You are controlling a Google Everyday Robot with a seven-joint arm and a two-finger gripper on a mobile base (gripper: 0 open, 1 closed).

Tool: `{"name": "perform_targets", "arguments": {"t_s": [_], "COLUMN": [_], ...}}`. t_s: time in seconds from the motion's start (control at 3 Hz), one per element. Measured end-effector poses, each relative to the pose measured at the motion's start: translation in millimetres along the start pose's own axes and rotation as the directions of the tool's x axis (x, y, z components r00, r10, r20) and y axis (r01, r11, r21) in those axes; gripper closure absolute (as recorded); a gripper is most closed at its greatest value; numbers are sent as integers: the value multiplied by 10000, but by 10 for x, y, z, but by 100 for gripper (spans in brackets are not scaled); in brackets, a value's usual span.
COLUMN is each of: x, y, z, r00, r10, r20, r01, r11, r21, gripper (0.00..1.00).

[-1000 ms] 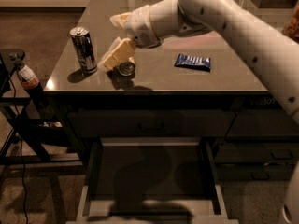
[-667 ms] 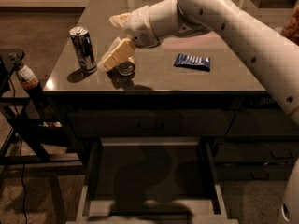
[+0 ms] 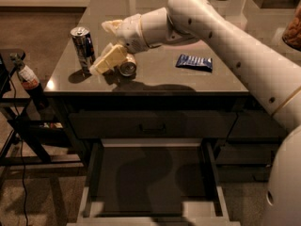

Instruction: Place redbull can into middle drawer

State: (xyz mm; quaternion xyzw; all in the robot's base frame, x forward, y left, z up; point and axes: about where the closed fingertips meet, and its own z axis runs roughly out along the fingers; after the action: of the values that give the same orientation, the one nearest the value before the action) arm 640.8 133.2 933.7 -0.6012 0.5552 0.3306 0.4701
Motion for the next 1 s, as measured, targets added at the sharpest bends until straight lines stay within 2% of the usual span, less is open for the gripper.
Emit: {"name": "perform_targets", "arguments": {"t_s": [0.67, 1.0], "x": [-32, -7], "y": [-215, -370], "z": [329, 459], "r00": [9986, 9987], "r10": [-215, -128], "r20": [486, 503], "r01": [242, 167], "r11": [9981, 9967], "r21": [-560, -790], "gripper": [0, 0]}}
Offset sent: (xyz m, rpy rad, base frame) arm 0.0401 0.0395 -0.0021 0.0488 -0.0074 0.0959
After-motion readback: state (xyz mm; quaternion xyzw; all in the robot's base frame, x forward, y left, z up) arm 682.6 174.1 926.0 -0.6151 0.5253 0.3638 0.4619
